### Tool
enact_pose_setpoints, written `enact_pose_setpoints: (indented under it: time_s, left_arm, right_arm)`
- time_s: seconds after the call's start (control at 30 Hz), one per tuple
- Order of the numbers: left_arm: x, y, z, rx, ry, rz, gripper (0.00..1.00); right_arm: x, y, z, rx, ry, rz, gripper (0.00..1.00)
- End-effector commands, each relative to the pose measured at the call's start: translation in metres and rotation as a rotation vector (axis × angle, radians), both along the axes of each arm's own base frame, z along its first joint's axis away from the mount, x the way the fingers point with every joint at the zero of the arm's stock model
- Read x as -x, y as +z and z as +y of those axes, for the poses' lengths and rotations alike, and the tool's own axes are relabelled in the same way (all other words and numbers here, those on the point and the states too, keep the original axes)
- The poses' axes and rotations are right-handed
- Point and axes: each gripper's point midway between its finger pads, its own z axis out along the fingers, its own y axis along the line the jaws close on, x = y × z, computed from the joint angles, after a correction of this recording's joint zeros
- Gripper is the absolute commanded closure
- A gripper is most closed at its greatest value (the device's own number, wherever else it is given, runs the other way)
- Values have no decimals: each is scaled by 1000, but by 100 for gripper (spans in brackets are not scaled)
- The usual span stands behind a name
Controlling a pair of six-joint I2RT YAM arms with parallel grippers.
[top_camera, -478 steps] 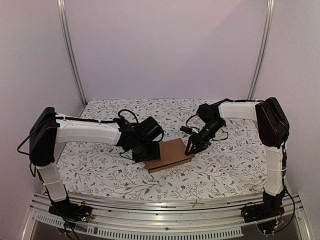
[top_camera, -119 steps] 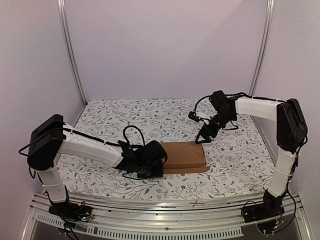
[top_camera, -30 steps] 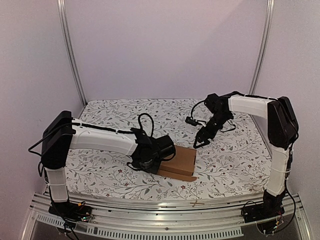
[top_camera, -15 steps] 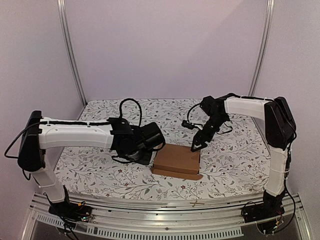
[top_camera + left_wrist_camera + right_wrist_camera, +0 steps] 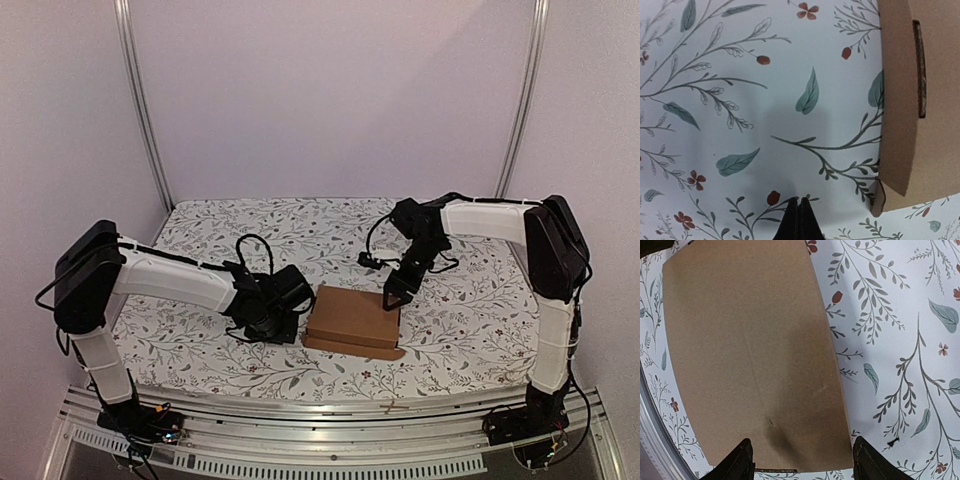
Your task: Fold the paper box
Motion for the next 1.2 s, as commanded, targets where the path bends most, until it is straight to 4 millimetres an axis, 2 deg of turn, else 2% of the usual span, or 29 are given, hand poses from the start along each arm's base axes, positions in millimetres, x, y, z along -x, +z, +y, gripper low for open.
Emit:
enact_pose_setpoints:
  time_s: [0.0, 0.17, 0.4, 0.77, 1.17]
  left_arm:
    - [-3, 0, -36, 118, -45, 2, 100]
    - [-2, -4, -53, 138, -77, 9, 100]
    - [5, 0, -71, 159, -107, 10, 100]
    - [13, 6, -77, 152, -111, 22, 100]
    - [32, 7, -71, 129, -83, 77, 100]
  right_arm:
    - [0, -5, -5, 26, 2, -15, 34]
    - [5, -14, -5, 31, 1, 32, 34]
    - [9, -19, -6, 41, -5, 56, 35]
    - [12, -25, -6, 50, -11, 88, 36]
    - [12, -29, -7, 61, -16, 100, 36]
